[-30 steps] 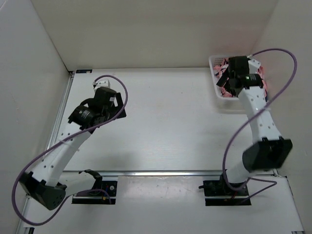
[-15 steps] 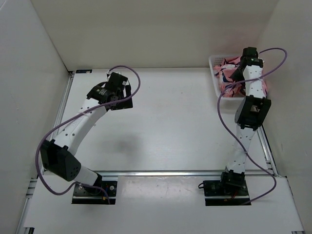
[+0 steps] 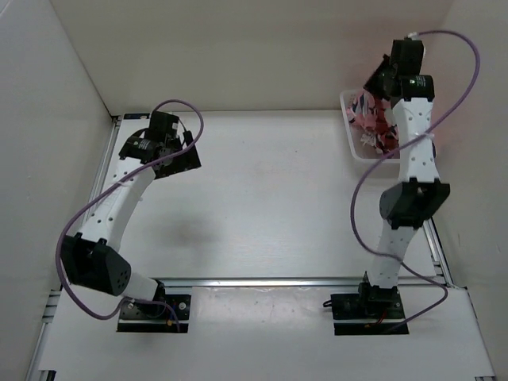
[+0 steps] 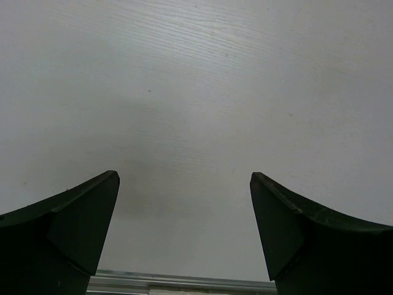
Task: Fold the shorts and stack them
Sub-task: Move the shorts to the center of the board, then flatten the shorts out
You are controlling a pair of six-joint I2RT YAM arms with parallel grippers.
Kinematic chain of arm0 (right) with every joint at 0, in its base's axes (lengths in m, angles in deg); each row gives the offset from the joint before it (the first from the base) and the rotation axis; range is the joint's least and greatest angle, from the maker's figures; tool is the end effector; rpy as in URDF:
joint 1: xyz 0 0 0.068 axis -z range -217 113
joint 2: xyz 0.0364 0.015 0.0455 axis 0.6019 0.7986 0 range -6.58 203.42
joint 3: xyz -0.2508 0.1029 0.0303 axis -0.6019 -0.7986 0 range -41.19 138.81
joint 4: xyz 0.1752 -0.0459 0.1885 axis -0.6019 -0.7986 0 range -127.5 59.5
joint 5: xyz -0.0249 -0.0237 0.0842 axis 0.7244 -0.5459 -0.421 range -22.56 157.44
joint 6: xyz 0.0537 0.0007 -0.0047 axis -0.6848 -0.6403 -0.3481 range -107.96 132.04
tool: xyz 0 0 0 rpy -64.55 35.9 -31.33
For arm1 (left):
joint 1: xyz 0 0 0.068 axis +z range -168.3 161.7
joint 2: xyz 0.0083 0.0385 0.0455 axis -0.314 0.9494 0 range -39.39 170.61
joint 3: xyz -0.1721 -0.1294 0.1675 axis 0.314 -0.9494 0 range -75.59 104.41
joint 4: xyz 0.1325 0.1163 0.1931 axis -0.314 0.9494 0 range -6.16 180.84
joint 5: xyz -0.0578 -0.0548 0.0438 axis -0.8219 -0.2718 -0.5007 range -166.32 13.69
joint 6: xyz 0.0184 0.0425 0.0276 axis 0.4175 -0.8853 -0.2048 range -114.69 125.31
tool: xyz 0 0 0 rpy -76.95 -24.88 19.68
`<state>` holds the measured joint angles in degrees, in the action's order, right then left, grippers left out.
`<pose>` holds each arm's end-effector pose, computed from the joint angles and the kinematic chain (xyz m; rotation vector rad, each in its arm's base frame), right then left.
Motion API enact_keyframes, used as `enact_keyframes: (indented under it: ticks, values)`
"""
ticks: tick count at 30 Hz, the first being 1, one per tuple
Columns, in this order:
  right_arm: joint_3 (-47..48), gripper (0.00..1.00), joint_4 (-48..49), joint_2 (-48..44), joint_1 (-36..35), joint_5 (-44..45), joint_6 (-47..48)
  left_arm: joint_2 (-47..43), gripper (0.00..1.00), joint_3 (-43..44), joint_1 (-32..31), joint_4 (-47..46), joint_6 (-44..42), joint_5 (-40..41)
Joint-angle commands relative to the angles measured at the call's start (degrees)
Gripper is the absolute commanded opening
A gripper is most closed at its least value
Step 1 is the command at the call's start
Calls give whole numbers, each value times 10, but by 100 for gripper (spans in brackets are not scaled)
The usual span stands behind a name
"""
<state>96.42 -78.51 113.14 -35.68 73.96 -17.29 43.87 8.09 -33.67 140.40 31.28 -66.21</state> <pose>0.4600 -0.0146 0.4202 0.6205 2.0038 0.1762 0.2854 -0.0720 0.3468 -0.3014 2.5110 -0.0626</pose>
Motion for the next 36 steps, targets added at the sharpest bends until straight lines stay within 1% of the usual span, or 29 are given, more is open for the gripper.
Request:
enact_keyframes:
  ticks: [1, 3, 6, 8, 9, 11, 12, 14, 15, 16, 17, 18, 19, 20, 21, 22, 24, 26, 27, 29, 30, 31, 33, 34, 35, 36]
  values:
    - [-11, 0, 56, -191, -77, -52, 44, -48, 99, -5, 20, -10, 10, -44]
    - [-30, 0, 63, -236, -109, -65, 51, -61, 99, -5, 25, 1, 10, -57]
    - [-77, 0, 77, -326, -177, -94, 45, -79, 99, 2, 49, 13, 15, -71]
    - [-109, 0, 96, -356, -204, -125, 34, -86, 99, 17, 68, 20, 15, -71]
    - [-149, 0, 96, -381, -233, -133, 34, -86, 99, 24, 75, 30, 21, -71]
    - [-208, 0, 101, -410, -261, -138, 34, -93, 99, 36, 94, 39, 21, -76]
    - [-294, 0, 101, -445, -285, -121, 28, -99, 99, 36, 99, 44, 21, -76]
    - [-397, 0, 121, -495, -300, -88, 11, -108, 99, 28, 104, 44, 21, -83]
    - [-448, 1, 128, -506, -300, -76, -12, -115, 99, 23, 105, 44, 21, -88]
    - [-537, 33, 128, -514, -300, -47, -22, -115, 99, 18, 105, 39, 21, -99]
    - [-571, 57, 137, -509, -270, -47, -22, -115, 99, 1, 105, 34, 21, -111]
    - [-594, 78, 137, -497, -254, -47, -22, -115, 99, -11, 105, 28, 21, -126]
    - [-605, 87, 117, -478, -236, -41, -30, -115, 99, -22, 105, 28, 21, -145]
    - [-605, 89, 79, -437, -206, -41, -30, -109, 99, -42, 97, 22, 21, -152]
    - [-605, 89, 64, -423, -200, -34, -35, -109, 99, -55, 91, 17, 21, -152]
    - [-605, 87, 57, -417, -200, -26, -35, -109, 99, -68, 86, 17, 21, -152]
    - [-622, 84, 57, -433, -218, -8, -36, -117, 97, -116, 77, 3, 29, -152]
    - [-638, 82, 63, -458, -243, 8, -36, -124, 97, -154, 72, -2, 37, -174]
    - [-648, 82, 63, -466, -251, -3, -41, -132, 97, -192, 56, -8, 53, -174]
    - [-687, 87, 68, -476, -280, -32, -55, -139, 98, -233, 45, -8, 72, -180]
    - [-702, 87, 84, -484, -293, -65, -64, -148, 98, -270, 31, -8, 82, -180]
    - [-718, 87, 92, -484, -324, -73, -86, -154, 98, -289, 22, -8, 113, -180]
    - [-764, 87, 112, -484, -349, -78, -108, -171, 100, -325, -3, -23, 149, -180]
    - [-776, 87, 137, -470, -363, -78, -117, -171, 100, -361, -9, -33, 182, -180]
    - [-787, 83, 153, -461, -363, -96, -131, -171, 100, -378, -9, -43, 195, -185]
    - [-794, 83, 171, -449, -369, -107, -137, -171, 100, -393, -15, -77, 203, -194]
